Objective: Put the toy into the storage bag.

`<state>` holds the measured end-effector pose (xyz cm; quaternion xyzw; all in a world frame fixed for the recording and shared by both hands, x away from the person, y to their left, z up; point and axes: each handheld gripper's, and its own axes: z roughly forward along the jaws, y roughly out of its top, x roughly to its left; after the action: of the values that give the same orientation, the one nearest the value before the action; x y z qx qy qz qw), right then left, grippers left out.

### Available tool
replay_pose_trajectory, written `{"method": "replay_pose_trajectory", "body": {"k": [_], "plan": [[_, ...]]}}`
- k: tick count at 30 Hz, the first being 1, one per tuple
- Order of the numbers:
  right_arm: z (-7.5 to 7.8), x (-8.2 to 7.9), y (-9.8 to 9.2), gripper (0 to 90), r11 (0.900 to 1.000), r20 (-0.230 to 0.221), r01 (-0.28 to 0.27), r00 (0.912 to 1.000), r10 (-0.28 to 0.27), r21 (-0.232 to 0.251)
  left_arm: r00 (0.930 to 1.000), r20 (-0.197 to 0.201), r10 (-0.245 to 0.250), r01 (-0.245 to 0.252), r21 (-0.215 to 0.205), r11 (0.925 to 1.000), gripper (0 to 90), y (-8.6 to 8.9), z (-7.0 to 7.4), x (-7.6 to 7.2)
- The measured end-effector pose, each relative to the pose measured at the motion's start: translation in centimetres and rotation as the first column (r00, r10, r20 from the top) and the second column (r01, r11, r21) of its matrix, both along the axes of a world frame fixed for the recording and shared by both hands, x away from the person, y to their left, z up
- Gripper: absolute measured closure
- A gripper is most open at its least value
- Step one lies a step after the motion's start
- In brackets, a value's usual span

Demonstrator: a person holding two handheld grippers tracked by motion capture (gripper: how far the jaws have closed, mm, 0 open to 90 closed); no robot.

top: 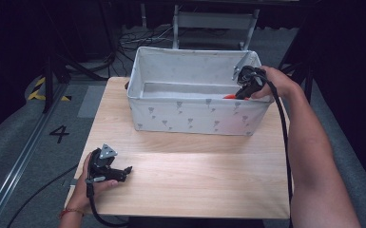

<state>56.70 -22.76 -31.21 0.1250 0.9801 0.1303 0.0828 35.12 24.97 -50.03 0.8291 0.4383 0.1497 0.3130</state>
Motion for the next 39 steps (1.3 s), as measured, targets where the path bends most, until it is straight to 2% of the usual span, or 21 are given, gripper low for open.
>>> {"method": "replay_pose_trajectory", "body": {"k": [3, 5, 7, 8, 13, 14, 15, 17, 18, 21, 23, 24, 25, 27, 28, 29, 31, 32, 34, 36, 39], "plan": [[0.4, -0.2, -0.3, 75.7, 0.999, 0.036, 0.025, 0.999, -0.026, 0.023, 1.0, 0.0, -0.002, 0.002, -0.001, 1.0, 2.5, 0.0, 0.0, 0.0], [0.7, -0.6, -0.6, 70.1, 0.996, 0.054, 0.044, 0.9974, -0.049, 0.08, 1.0, 0.0, 0.0, 0.0, 0.0, 1.0, 2.5, 0.0, 0.0, 0.0], [0.9, -0.7, -0.8, 67.8, 0.993, 0.063, 0.054, 0.9961, -0.061, 0.105, 1.0, 0.0, 0.0, 0.0, 0.0, 1.0, 2.5, 0.0, 0.0, 0.0], [1.1, -1.0, -1.1, 63.3, 0.988, 0.083, 0.072, 0.993, -0.084, 0.133, 1.0, 0.0, 0.0, 0.0, 0.0, 1.0, 2.5, 0.0, 0.0, 0.0], [1.9, -2.3, -2.1, 41.6, 0.957, 0.111, 0.151, 0.9768, -0.183, 0.249, 1.0, 0.002, 0.0, 0.0, 0.004, 1.0, 2.8, 0.0, 0.0, -0.1], [2.2, -2.6, -2.3, 35.9, 0.949, 0.123, 0.169, 0.9704, -0.208, 0.268, 1.0, 0.003, -0.002, 0.002, 0.004, 1.0, 3.0, 0.0, 0.0, -0.1], [2.6, -3.1, -2.6, 31.1, 0.932, 0.131, 0.194, 0.9611, -0.243, 0.306, 1.0, 0.001, 0.0, 0.0, 0.004, 1.0, 3.2, 0.0, 0.0, -0.1], [3.1, -4.0, -3.1, 28.4, 0.913, 0.135, 0.202, 0.955, -0.264, 0.354, 1.0, 0.001, 0.0, 0.0, 0.004, 1.0, 3.2, 0.0, 0.0, -0.1], [3.3, -4.4, -3.3, 26.6, 0.905, 0.153, 0.213, 0.9462, -0.285, 0.369, 1.0, 0.003, -0.002, 0.002, 0.004, 1.0, 3.2, 0.1, 0.0, -0.1], [3.6, -5.5, -3.7, 24.4, 0.887, 0.188, 0.249, 0.9211, -0.341, 0.388, 1.0, 0.003, -0.001, 0.001, 0.004, 1.0, 3.2, 0.0, 0.0, -0.1], [3.8, -6.2, -3.8, 23.5, 0.876, 0.213, 0.296, 0.8937, -0.395, 0.38, 1.0, 0.001, -0.001, 0.001, 0.004, 1.0, 3.2, 0.0, 0.0, -0.1], [3.9, -6.4, -3.8, 23.0, 0.872, 0.219, 0.299, 0.8889, -0.402, 0.387, 1.0, 0.004, -0.002, 0.002, 0.006, 1.0, 3.2, 0.0, 0.0, -0.1], [4.0, -7.0, -4.0, 23.1, 0.869, 0.227, 0.298, 0.8852, -0.406, 0.395, 1.0, 0.001, 0.001, -0.001, 0.004, 1.0, 3.2, 0.0, 0.0, -0.1], [4.2, -7.6, -4.1, 23.1, 0.872, 0.254, 0.288, 0.8781, -0.406, 0.397, 1.0, 0.001, 0.001, -0.001, 0.004, 1.0, 3.2, 0.0, 0.0, -0.1], [4.3, -8.0, -4.1, 23.0, 0.867, 0.257, 0.293, 0.8727, -0.415, 0.403, 1.0, 0.001, 0.002, -0.002, 0.004, 1.0, 3.2, 0.0, 0.0, -0.1], [4.3, -8.0, -4.1, 23.0, 0.867, 0.257, 0.293, 0.8727, -0.415, 0.403, 1.0, 0.001, 0.002, -0.002, 0.004, 1.0, 3.2, 0.0, 0.0, -0.1], [4.5, -8.8, -4.3, 23.0, 0.852, 0.268, 0.3, 0.8589, -0.436, 0.428, 1.0, 0.0, 0.005, -0.005, 0.004, 1.0, 3.2, 0.0, 0.0, -0.2], [4.6, -9.1, -4.4, 23.1, 0.851, 0.272, 0.3, 0.8559, -0.44, 0.432, 1.0, -0.004, 0.005, -0.005, 0.002, 1.0, 3.2, 0.0, 0.0, -0.2], [4.6, -9.7, -4.5, 22.9, 0.85, 0.276, 0.294, 0.8558, -0.437, 0.437, 1.0, -0.004, 0.007, -0.007, 0.002, 1.0, 3.2, 0.0, 0.0, -0.2], [4.5, -10.3, -4.5, 22.9, 0.851, 0.289, 0.294, 0.849, -0.442, 0.436, 1.0, -0.004, 0.008, -0.008, 0.001, 1.0, 3.2, 0.0, 0.0, -0.2], [4.1, -11.1, -4.7, 22.5, 0.85, 0.29, 0.289, 0.8503, -0.439, 0.44, 1.0, -0.004, 0.009, -0.009, 0.002, 1.0, 3.2, 0.0, 0.0, -0.2]]}}
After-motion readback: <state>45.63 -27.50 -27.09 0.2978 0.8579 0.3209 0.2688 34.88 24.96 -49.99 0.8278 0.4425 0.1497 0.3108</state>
